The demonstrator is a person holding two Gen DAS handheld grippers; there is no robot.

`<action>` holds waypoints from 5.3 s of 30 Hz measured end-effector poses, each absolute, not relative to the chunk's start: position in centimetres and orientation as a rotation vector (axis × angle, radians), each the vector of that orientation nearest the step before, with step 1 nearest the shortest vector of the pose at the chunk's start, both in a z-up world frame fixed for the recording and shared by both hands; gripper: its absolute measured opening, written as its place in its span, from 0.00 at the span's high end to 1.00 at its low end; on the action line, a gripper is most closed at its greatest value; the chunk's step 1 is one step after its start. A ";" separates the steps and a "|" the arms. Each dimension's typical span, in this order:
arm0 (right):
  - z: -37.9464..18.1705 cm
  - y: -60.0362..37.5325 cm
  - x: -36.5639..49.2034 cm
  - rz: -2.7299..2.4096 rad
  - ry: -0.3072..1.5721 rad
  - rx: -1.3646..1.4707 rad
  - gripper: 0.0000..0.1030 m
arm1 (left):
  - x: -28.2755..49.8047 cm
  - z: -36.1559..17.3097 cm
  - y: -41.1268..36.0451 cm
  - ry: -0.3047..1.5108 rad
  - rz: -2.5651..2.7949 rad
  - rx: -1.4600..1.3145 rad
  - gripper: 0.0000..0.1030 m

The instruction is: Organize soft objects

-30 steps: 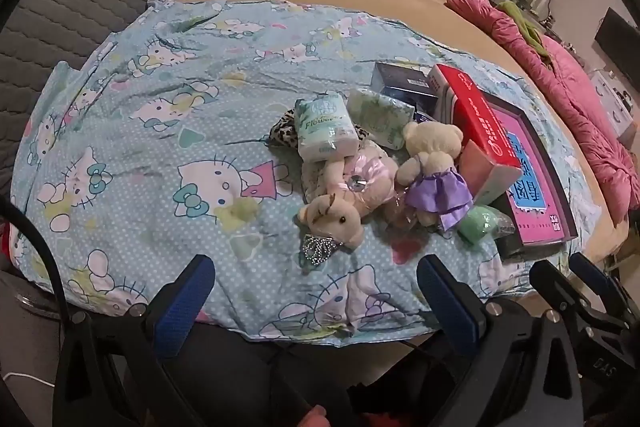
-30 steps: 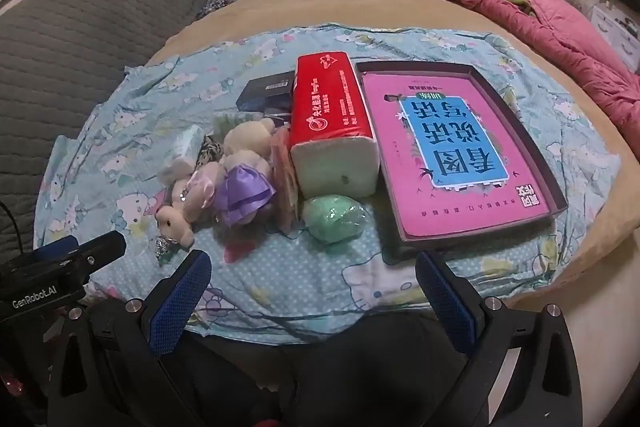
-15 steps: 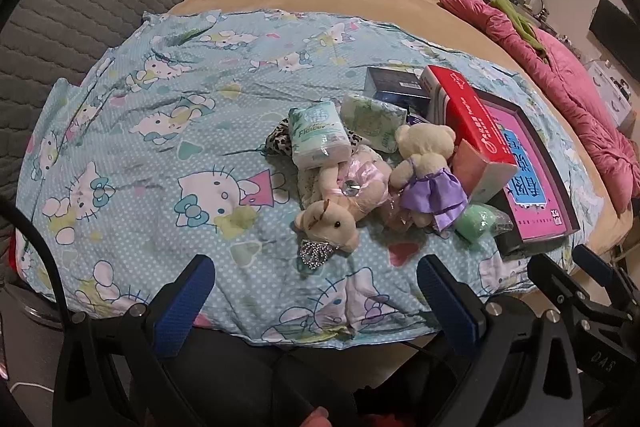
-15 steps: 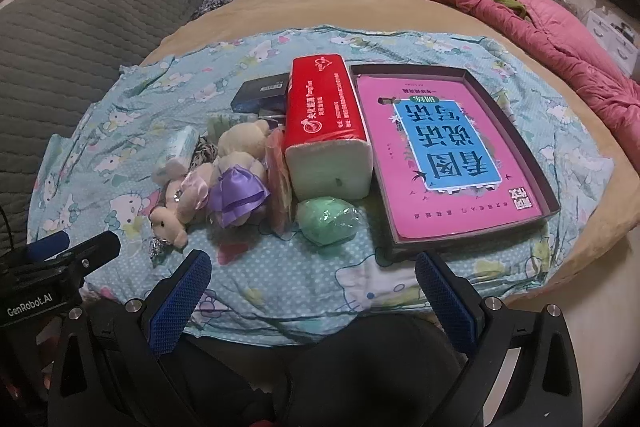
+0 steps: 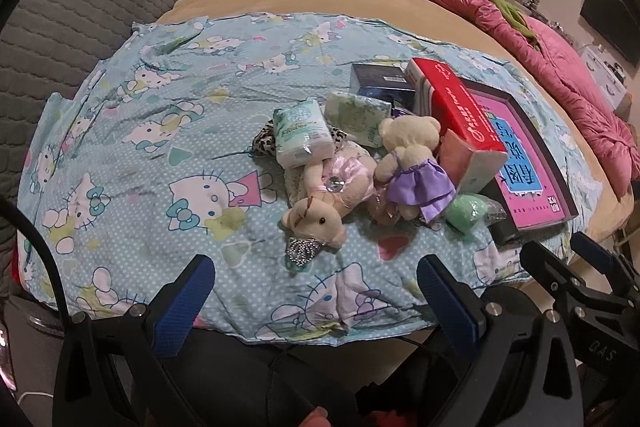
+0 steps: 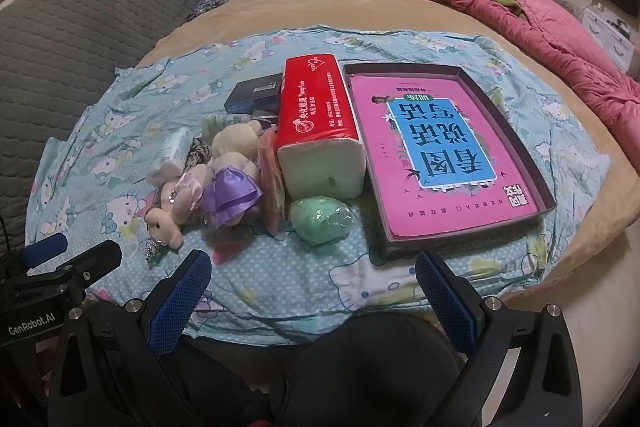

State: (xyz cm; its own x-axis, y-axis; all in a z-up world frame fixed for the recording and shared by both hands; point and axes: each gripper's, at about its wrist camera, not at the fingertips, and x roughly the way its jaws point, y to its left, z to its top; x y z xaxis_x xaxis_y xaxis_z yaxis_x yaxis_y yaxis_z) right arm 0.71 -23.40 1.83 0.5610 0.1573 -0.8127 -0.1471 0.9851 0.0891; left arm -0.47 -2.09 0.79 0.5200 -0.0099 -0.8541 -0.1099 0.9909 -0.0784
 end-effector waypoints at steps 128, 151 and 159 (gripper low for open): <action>-1.0 -25.5 7.6 0.388 1.107 0.004 0.56 | 12.3 1.4 1.9 1.129 -0.095 -0.327 0.62; 5.9 -31.3 5.7 0.304 0.926 0.161 0.56 | 7.9 6.5 -9.7 1.050 -0.244 -0.171 0.62; 6.5 -35.8 5.8 0.192 0.885 0.209 0.56 | 8.4 6.4 -14.6 1.058 -0.302 -0.112 0.62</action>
